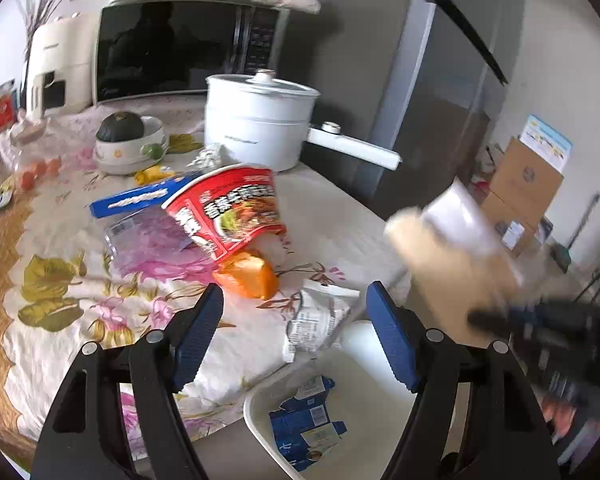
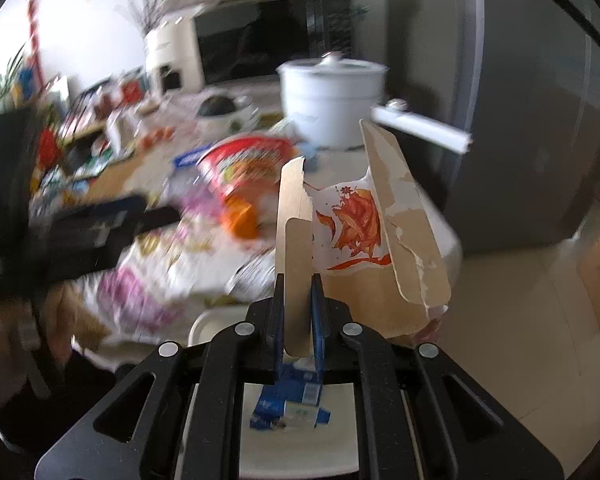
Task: Collect trash
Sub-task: 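Drop the blue carton and paper bag into the white bin with both grippers, then move the left tool toward the orange peel on the table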
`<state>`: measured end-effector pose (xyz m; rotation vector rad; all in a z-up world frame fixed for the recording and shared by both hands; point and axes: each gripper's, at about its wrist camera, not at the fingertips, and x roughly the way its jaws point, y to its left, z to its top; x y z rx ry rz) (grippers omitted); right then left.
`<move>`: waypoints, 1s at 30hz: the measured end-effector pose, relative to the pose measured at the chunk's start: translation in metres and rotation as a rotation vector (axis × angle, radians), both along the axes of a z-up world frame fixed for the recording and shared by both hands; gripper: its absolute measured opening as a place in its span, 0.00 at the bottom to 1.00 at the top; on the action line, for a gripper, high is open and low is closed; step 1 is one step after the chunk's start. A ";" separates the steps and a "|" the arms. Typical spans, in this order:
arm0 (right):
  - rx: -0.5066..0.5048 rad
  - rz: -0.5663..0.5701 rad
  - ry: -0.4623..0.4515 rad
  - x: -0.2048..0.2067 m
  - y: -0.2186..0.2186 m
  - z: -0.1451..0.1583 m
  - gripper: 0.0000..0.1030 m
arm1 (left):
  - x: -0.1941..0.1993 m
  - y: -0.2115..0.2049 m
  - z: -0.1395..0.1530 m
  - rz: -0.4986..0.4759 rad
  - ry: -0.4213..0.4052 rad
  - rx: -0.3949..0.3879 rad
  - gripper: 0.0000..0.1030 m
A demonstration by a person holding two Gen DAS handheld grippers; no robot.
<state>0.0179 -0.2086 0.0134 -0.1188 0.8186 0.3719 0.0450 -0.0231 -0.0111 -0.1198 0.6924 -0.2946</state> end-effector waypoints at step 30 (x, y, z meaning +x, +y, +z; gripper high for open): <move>0.108 -0.196 0.261 0.027 -0.031 -0.043 0.78 | 0.009 0.009 -0.020 0.021 0.097 0.019 0.77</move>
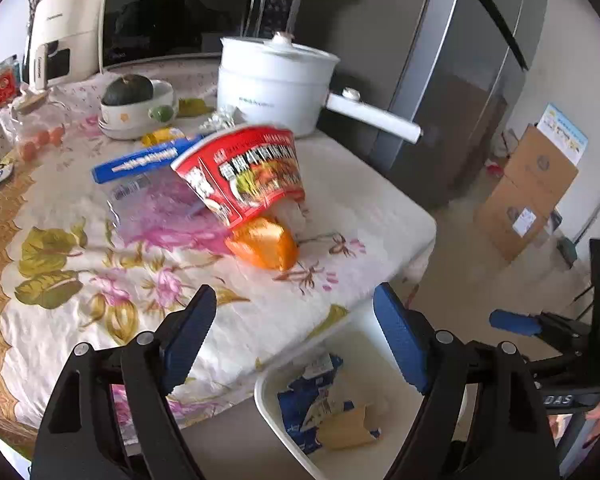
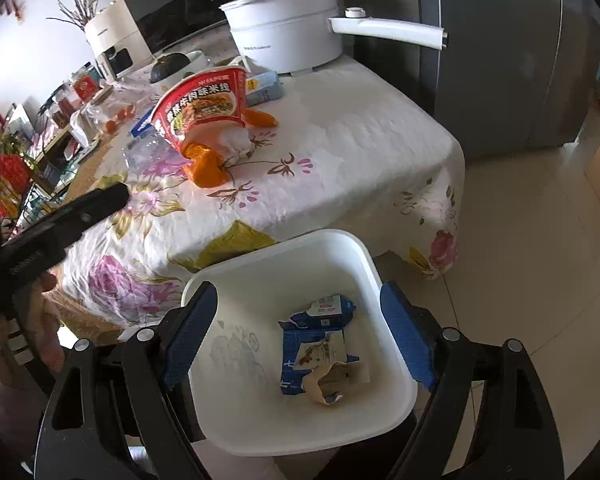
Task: Collect trash
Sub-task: 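Move the left tool toward the orange peel on the table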
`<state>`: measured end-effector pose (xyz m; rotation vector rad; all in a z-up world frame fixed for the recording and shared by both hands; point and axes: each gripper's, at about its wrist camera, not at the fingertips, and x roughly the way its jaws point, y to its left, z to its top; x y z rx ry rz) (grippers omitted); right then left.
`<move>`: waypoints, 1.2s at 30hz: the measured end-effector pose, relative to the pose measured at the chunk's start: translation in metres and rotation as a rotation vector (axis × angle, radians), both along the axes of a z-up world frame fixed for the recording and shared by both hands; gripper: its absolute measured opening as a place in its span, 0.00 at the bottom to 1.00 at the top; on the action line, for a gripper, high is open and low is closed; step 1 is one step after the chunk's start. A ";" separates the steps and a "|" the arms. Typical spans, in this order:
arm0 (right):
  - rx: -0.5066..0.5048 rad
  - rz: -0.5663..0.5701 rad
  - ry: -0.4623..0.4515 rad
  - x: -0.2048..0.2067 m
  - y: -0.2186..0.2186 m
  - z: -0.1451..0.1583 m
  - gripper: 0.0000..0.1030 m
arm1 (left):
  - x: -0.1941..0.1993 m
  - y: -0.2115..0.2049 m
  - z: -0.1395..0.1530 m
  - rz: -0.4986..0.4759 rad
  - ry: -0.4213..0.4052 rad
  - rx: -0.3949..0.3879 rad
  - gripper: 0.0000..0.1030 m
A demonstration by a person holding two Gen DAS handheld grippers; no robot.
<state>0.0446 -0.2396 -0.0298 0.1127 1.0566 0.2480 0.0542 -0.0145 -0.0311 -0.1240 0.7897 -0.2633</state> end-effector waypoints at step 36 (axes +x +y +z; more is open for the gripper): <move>0.269 -0.271 -0.098 0.116 0.012 0.041 0.93 | 0.116 0.118 -0.042 0.286 0.366 -0.652 0.84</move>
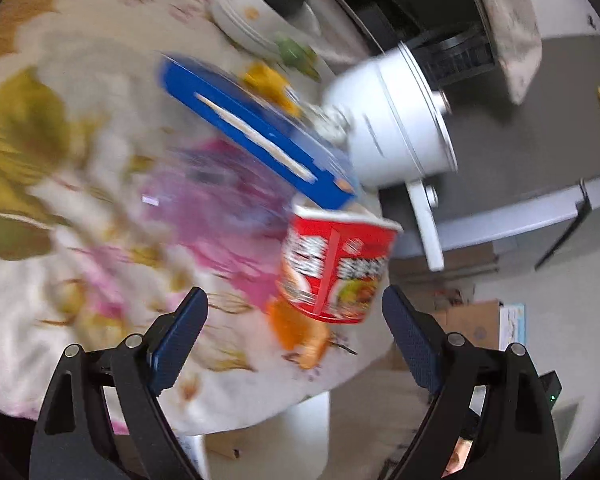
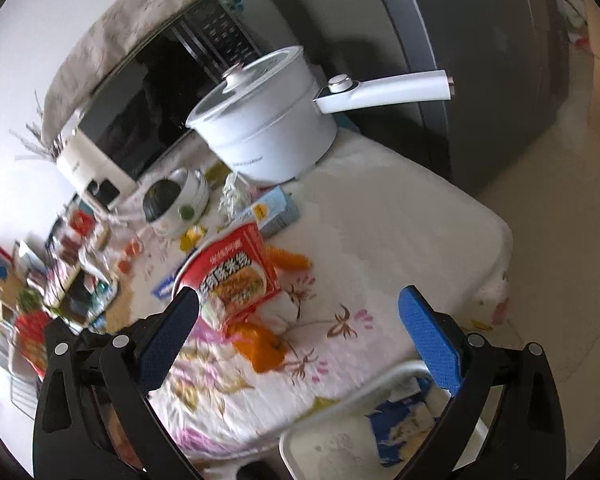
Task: Collect trash
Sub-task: 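Move the left tool toward the orange peel on the table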
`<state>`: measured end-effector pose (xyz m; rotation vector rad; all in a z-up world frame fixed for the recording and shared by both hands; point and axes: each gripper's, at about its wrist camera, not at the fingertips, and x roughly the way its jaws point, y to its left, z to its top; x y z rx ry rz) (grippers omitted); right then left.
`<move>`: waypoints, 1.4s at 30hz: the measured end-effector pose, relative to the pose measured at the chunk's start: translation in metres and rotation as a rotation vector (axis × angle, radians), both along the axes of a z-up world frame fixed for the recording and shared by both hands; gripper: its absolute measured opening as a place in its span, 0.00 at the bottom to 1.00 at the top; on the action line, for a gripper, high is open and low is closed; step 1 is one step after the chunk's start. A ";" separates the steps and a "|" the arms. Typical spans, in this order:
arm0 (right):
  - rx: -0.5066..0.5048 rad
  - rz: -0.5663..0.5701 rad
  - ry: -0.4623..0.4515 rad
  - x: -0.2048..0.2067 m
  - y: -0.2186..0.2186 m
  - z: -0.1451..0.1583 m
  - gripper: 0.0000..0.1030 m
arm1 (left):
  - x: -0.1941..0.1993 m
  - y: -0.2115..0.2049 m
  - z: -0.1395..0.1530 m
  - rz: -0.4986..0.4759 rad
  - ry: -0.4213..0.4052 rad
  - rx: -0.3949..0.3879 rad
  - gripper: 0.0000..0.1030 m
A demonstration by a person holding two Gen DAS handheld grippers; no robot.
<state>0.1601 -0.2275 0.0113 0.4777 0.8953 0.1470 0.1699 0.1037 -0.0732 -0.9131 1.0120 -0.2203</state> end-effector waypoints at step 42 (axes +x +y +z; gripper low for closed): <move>0.038 -0.024 0.110 0.016 -0.022 -0.033 0.93 | 0.021 -0.062 -0.019 -0.140 0.065 0.172 0.70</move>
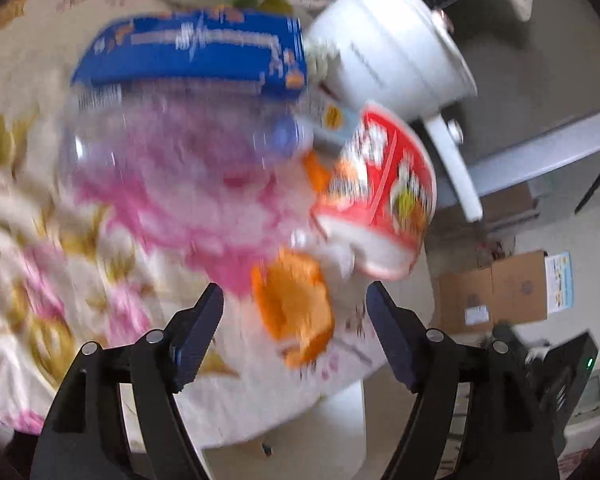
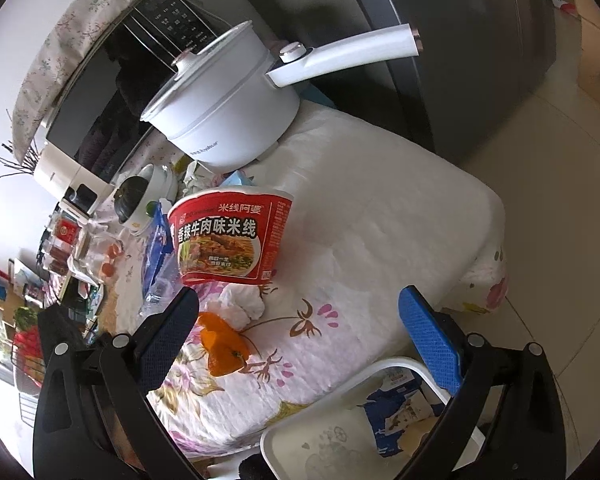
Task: Collect trash
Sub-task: 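Move the left tool toward the orange peel on the table, then grasp the orange peel with the left gripper while the right gripper grasps the red noodle cup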
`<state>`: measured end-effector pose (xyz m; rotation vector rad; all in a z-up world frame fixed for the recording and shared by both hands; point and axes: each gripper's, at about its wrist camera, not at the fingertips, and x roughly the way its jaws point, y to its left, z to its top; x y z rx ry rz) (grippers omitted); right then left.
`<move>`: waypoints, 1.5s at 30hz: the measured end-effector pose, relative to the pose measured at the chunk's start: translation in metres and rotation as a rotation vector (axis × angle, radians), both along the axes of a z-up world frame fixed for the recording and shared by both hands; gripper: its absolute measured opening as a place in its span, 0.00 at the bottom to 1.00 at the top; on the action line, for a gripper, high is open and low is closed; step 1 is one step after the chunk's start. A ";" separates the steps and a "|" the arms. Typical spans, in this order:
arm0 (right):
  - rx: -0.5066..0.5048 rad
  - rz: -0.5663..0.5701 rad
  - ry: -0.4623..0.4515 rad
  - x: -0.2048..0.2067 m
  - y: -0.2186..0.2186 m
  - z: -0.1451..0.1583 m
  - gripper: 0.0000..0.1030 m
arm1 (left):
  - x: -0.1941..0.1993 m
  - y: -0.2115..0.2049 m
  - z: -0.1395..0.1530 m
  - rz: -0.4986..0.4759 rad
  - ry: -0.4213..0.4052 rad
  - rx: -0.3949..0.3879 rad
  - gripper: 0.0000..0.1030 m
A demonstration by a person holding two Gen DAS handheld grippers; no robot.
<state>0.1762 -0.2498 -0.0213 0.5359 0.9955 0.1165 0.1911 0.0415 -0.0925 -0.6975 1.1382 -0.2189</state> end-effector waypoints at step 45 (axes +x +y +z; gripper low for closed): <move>-0.397 0.472 -0.222 0.028 0.080 0.018 0.93 | -0.032 0.024 0.058 -0.025 -0.238 0.087 0.21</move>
